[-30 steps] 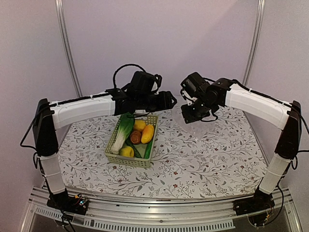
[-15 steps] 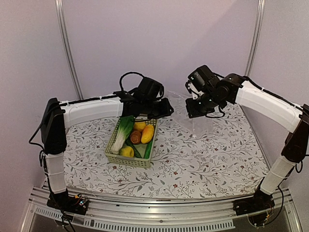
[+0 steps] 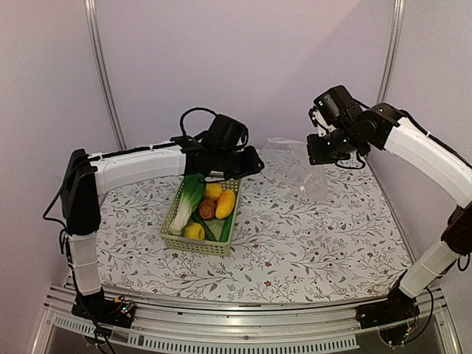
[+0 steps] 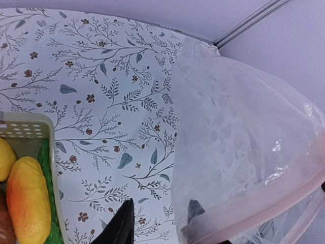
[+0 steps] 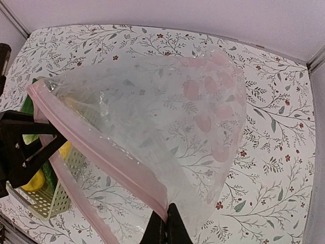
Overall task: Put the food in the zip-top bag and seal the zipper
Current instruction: Open the zipper food storage bag at the center of the board.
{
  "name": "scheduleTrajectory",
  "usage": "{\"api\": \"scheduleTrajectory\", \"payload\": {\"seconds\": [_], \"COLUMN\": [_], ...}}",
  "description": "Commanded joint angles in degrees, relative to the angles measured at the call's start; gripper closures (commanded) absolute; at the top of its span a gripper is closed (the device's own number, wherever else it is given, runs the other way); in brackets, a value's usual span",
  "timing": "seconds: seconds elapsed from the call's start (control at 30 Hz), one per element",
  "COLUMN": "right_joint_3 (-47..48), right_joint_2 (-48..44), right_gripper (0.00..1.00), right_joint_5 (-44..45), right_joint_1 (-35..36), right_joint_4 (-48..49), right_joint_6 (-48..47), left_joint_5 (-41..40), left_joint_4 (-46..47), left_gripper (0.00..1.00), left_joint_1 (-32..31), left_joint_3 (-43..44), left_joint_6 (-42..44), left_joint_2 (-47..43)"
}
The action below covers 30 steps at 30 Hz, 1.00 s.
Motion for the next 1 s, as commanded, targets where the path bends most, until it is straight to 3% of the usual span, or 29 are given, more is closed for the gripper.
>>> {"api": "scheduleTrajectory", "payload": {"seconds": [0.0,0.1,0.23,0.27,0.3,0.4,0.53,0.83,0.9,0.97], "right_joint_3": [0.34,0.96,0.85,0.71,0.59,0.60,1.56,4.79,4.79,4.15], "right_joint_2": [-1.21,-0.06,0.33,0.31,0.27,0.47,0.52,-0.67,-1.36,-2.02], "right_gripper": [1.00,1.00,1.00,1.00,1.00,1.00,1.00,0.99,0.99,0.99], "right_joint_5": [2.13,2.64,2.10,1.37,0.35,-1.07,-1.20,1.20,1.29,1.15], "right_joint_1": [-0.32,-0.73,-2.59,-3.42,-4.51,-7.06,-10.41,-21.18,-22.56,-22.66], "right_joint_4": [-0.28,-0.91,-0.28,0.17,0.48,0.98,1.23,-0.53,-0.63,-0.17], "right_joint_6": [0.44,-0.10,-0.67,-1.03,-1.41,-2.25,-4.45,-10.24,-9.99,-9.76], "left_joint_5": [2.09,8.78,4.93,3.81,1.60,0.00,-1.09,-15.38,-25.02,-27.99], "left_joint_4": [1.97,8.60,9.55,9.50,9.75,12.78,7.52,5.64,1.16,-5.31], "left_gripper": [0.58,0.40,0.22,0.04,0.01,0.00,0.00,0.00,0.00,0.00], "left_joint_1": [0.43,-1.23,-3.68,-3.74,-3.72,-3.60,-2.44,-1.29,-0.69,1.88], "left_joint_3": [1.72,4.12,7.98,7.94,7.34,2.52,-1.19,-14.84,-15.40,-15.34], "left_joint_6": [4.71,12.15,21.84,22.04,22.10,22.86,21.55,25.13,19.97,14.77], "left_joint_2": [-0.03,-0.61,-1.88,-2.59,-3.77,-8.82,-14.24,-25.11,-25.86,-25.72]}}
